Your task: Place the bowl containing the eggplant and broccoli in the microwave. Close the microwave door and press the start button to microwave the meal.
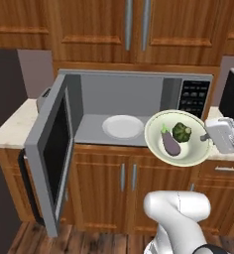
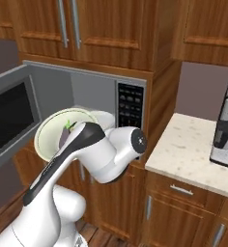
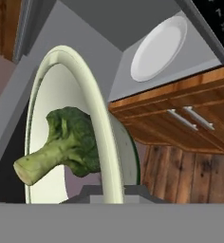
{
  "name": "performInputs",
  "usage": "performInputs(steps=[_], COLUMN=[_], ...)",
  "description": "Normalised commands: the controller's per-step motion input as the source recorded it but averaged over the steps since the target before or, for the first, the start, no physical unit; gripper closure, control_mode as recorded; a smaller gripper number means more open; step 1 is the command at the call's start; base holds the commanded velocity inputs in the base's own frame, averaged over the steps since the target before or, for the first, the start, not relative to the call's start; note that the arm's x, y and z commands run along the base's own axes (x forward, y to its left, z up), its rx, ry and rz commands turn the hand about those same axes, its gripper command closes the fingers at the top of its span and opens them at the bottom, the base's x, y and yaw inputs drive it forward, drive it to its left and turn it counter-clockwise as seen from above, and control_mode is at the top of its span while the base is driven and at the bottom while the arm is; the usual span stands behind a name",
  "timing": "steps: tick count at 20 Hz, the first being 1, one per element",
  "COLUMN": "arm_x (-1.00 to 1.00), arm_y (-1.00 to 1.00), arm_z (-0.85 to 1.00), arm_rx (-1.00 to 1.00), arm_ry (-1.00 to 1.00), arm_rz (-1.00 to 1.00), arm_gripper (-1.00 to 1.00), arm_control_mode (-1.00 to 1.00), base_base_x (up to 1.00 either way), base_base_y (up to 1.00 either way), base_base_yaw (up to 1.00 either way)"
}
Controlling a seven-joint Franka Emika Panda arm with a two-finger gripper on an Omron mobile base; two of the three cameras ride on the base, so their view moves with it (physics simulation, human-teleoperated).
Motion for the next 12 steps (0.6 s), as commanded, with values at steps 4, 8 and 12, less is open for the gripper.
performInputs(steps=[4,8,12], arm_x=[0.00,0.00,0.00], arm_y=[0.00,0.00,0.00], arm_z=[0.00,0.00,0.00], arm_rx=[0.00,0.00,0.00], arm_ry=[0.00,0.00,0.00], arm_rz=[0.00,0.00,0.00], arm_gripper=[1.00,1.00,1.00], arm_control_mode=[1.00,1.00,1.00], base_base_x=[-0.48,-0.47,-0.22], base_base_y=[0.17,0.22,0.20], base_base_yaw=[0.08,0.09,0.09])
